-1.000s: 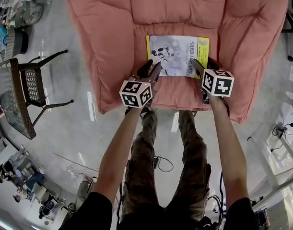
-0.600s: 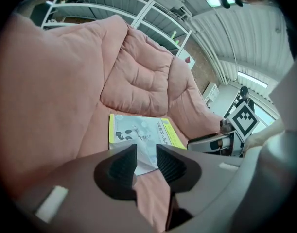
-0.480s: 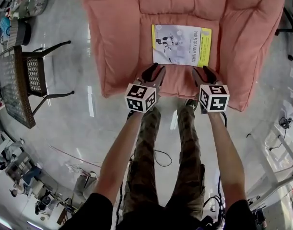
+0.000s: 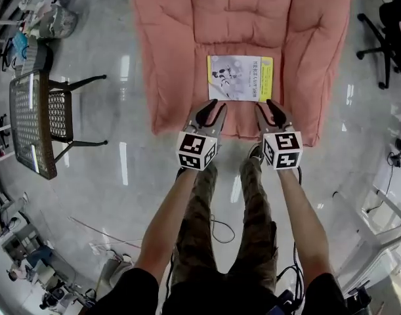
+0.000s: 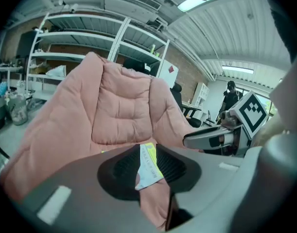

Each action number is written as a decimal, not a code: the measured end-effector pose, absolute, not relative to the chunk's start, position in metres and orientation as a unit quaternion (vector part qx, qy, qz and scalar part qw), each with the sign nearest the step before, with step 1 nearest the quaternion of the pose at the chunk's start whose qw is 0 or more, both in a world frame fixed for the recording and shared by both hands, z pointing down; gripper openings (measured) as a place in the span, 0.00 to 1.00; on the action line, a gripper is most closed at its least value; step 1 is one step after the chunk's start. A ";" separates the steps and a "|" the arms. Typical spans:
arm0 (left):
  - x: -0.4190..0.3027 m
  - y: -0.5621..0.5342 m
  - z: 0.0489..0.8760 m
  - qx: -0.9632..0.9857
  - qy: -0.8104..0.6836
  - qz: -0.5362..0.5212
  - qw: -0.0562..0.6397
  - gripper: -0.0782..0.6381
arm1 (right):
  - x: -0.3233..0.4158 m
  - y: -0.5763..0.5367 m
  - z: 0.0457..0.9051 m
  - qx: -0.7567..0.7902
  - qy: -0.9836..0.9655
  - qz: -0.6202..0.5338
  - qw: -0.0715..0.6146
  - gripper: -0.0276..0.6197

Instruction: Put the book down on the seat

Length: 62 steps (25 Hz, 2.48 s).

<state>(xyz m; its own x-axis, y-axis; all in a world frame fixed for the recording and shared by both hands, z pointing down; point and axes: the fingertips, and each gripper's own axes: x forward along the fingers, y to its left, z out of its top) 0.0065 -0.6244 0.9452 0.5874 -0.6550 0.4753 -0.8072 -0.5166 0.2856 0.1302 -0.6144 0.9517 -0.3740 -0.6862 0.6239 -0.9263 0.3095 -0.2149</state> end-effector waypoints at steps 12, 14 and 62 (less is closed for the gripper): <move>-0.001 -0.631 0.678 0.882 -0.440 0.105 0.133 0.22 | 0.128 -0.606 0.690 0.521 -0.824 0.186 0.124 0.21; -0.005 -0.624 0.634 0.888 -0.437 0.098 0.105 0.21 | 0.130 -0.603 0.647 0.521 -0.830 0.167 0.106 0.21; 0.062 -0.524 0.419 0.902 -0.431 0.035 -0.016 0.11 | 0.133 -0.513 0.410 0.503 -0.862 0.062 -0.004 0.06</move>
